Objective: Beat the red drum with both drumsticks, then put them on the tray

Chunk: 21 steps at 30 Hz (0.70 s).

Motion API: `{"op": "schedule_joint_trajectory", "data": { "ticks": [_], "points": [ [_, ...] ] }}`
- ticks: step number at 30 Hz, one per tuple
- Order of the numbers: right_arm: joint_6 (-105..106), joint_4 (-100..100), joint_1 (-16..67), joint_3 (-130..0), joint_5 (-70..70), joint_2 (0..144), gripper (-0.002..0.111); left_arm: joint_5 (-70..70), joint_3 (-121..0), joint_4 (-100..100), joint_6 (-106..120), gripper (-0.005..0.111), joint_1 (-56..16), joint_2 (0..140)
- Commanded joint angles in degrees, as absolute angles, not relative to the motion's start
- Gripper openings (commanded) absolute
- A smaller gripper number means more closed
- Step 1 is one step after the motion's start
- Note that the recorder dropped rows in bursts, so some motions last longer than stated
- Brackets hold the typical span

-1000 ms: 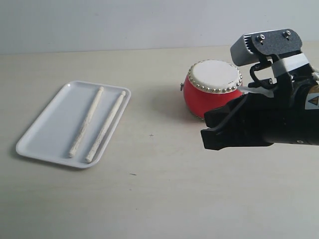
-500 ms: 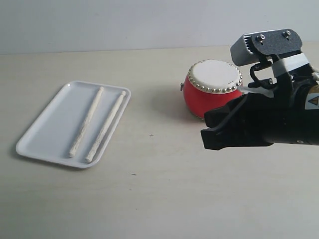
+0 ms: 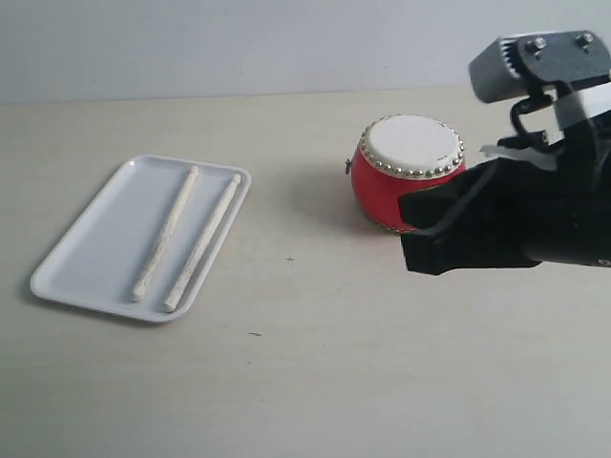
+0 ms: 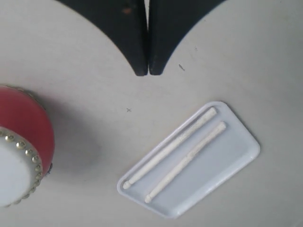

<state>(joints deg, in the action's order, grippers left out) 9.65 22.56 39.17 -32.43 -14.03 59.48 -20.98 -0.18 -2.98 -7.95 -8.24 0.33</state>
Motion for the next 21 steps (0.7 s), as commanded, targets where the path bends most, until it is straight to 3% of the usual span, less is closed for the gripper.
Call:
{"op": "schedule_joint_trajectory", "data": {
  "ticks": [1,6,11,16,21],
  "points": [
    [11.3,16.8,38.7,-32.3,-11.6,50.4,0.0,-20.6,0.0,-3.4,-7.8,0.0,-8.0,0.0],
    [11.4,14.8,36.3,-32.3,-10.9,41.5,0.0,-20.6,0.0,-3.4,-7.8,0.0,-8.0,0.0],
    [11.3,14.9,23.1,-30.3,-10.5,35.6,0.0,-20.6,0.0,-3.4,-7.7,0.0,-8.0,0.0],
    [8.1,14.9,10.7,-20.6,-10.5,26.6,0.0,-20.6,0.0,-3.4,-7.7,0.0,-8.0,0.0],
    [0.7,15.6,7.2,-15.0,-12.6,18.5,0.0,-20.6,0.0,-3.4,-7.7,0.0,-8.0,0.0]
  ]
}}
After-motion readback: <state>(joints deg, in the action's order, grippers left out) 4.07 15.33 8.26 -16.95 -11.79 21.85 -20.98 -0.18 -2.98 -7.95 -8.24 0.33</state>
